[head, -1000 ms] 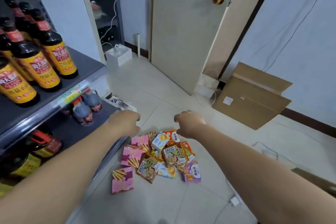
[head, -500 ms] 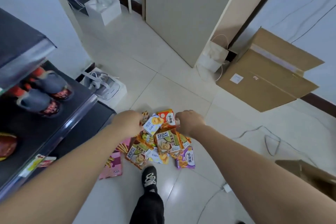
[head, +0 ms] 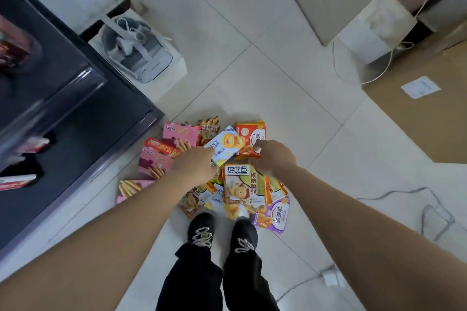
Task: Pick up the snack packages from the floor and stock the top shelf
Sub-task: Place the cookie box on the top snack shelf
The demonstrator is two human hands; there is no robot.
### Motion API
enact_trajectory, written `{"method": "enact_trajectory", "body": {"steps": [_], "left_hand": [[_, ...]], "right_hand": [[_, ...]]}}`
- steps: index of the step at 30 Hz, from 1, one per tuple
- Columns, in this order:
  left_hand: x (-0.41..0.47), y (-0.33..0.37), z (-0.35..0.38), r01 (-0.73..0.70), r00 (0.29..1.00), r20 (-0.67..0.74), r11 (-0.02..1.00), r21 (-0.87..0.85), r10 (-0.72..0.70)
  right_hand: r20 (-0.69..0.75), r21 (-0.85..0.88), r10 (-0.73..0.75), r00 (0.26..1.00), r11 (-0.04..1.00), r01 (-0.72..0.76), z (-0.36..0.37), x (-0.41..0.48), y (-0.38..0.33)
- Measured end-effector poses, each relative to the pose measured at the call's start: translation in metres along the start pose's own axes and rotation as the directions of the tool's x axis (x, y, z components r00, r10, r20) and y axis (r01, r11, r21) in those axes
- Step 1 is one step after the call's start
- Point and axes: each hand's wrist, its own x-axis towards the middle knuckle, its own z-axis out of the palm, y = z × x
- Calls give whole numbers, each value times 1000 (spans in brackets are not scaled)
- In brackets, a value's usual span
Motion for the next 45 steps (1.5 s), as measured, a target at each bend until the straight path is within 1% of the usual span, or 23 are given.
{"method": "enact_trajectory", "body": {"steps": [4, 6, 7, 8, 10, 12, 14, 16, 17, 19, 23, 29, 32, 37, 42, 45], "left_hand": [[73, -18, 62, 134, 991, 52, 978, -160, -127], [106, -27, 89, 215, 976, 109, 928, -305, -191], [122, -30, 102, 265, 963, 156, 873, -408, -220], [136, -32, 113, 305, 952, 193, 805, -509, -238], [162, -35, 134, 382, 923, 248, 619, -686, -295], [185, -40, 154, 425, 893, 295, 422, -801, -340], [206, -45, 173, 418, 877, 320, 240, -876, -357], [218, -47, 179, 399, 858, 340, 84, -913, -384], [220, -47, 180, 387, 857, 340, 48, -921, -386], [214, -45, 173, 358, 866, 319, 33, -933, -384], [178, -36, 134, 276, 892, 218, 95, -956, -397], [92, -18, 39, 164, 911, 109, 107, -981, -397], [41, -12, -9, 97, 907, 46, 102, -990, -420], [-44, 0, -81, -26, 876, -45, 46, -999, -480], [-130, 6, -135, -131, 830, -162, 96, -987, -534], [-181, 10, -154, -211, 783, -210, 67, -975, -585]], "right_hand": [[24, 140, 24, 999, 990, -27, 59, 91, 16], [46, 228, 42, 998, 972, -51, 88, 135, 21], [49, 265, 43, 998, 963, -54, 102, 156, 23], [46, 288, 38, 998, 956, -50, 115, 175, 24], [37, 316, 29, 999, 948, -39, 136, 211, 25], [48, 359, 30, 998, 932, -45, 151, 237, 25], [98, 491, 56, 994, 866, -97, 161, 255, 27], [141, 599, 89, 986, 785, -157, 166, 264, 30], [152, 618, 101, 983, 767, -174, 166, 265, 31], [124, 637, 121, 985, 751, -172, 162, 258, 32], [-22, 642, 161, 987, 758, -110, 133, 215, 25], [-181, 643, 133, 974, 765, 15, 47, 126, -5], [-258, 640, 115, 959, 764, 81, -4, 77, -27], [-343, 648, 63, 937, 738, 187, -78, -8, -69], [-419, 690, -5, 908, 648, 322, -133, -87, -106], [-487, 667, -81, 869, 609, 430, -155, -136, -128]]}}
